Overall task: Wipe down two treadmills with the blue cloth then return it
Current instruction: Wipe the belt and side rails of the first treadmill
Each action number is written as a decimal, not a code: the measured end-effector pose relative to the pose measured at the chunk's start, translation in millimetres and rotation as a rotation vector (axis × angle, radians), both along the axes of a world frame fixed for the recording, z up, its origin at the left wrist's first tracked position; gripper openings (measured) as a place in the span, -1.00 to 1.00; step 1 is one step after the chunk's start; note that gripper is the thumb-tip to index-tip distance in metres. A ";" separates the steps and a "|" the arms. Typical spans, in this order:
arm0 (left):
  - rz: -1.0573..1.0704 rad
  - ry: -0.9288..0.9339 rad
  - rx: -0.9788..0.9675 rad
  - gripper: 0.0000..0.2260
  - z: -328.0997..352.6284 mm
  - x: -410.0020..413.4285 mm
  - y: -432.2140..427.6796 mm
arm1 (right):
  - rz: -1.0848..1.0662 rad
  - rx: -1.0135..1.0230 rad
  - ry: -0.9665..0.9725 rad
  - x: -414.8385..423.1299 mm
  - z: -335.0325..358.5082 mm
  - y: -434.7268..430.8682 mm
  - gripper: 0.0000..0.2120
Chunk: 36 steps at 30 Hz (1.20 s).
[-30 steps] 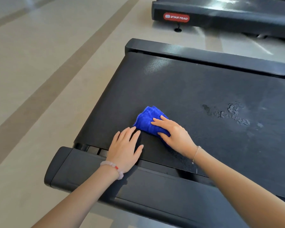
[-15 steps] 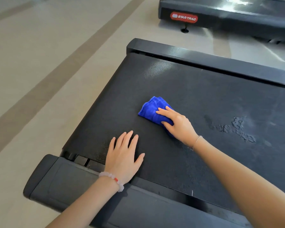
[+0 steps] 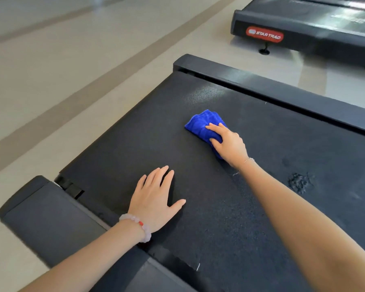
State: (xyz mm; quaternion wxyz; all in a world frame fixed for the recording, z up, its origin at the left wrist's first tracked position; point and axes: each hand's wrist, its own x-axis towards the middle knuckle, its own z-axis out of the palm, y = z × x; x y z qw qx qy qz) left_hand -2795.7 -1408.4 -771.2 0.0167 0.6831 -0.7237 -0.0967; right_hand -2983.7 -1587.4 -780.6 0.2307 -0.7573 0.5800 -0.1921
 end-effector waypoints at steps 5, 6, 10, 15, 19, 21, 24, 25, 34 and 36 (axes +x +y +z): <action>0.038 -0.016 0.013 -0.29 1.2 -12.3 -12.4 | 0.012 0.001 0.008 -12.1 4.7 -20.8 -0.61; 0.038 -0.023 0.023 -0.29 1.3 -14.0 -15.4 | 0.011 0.000 0.013 -15.0 5.7 -26.2 -0.61; 0.057 -0.035 0.042 -0.26 -4.3 -23.1 -29.7 | -0.016 0.004 0.003 -25.6 7.2 -45.3 -0.61; 0.073 -0.070 0.056 -0.25 -9.0 -33.6 -46.1 | -0.045 -0.009 0.000 -30.9 11.8 -61.0 -0.60; 0.053 -0.072 0.005 -0.18 -10.1 -35.2 -58.0 | -0.064 -0.027 -0.004 -36.1 11.9 -78.7 -0.61; 0.050 -0.078 -0.004 -0.30 -12.6 -35.5 -62.2 | -0.086 -0.044 0.000 -38.5 10.1 -90.8 -0.62; 0.053 -0.100 -0.048 -0.38 -20.0 -33.8 -63.9 | -0.100 -0.058 0.025 -42.2 8.1 -109.4 -0.62; 0.050 -0.101 -0.058 -0.39 -20.7 -33.1 -63.3 | -0.104 -0.056 0.036 -44.3 8.0 -116.2 -0.62; 0.040 -0.090 -0.120 -0.44 -21.8 -32.2 -69.2 | -0.108 -0.015 0.044 -60.6 -1.2 -156.1 -0.57; 0.044 -0.082 -0.119 -0.45 -18.3 -35.4 -74.6 | -0.098 -0.001 0.043 -61.9 -2.3 -157.8 -0.57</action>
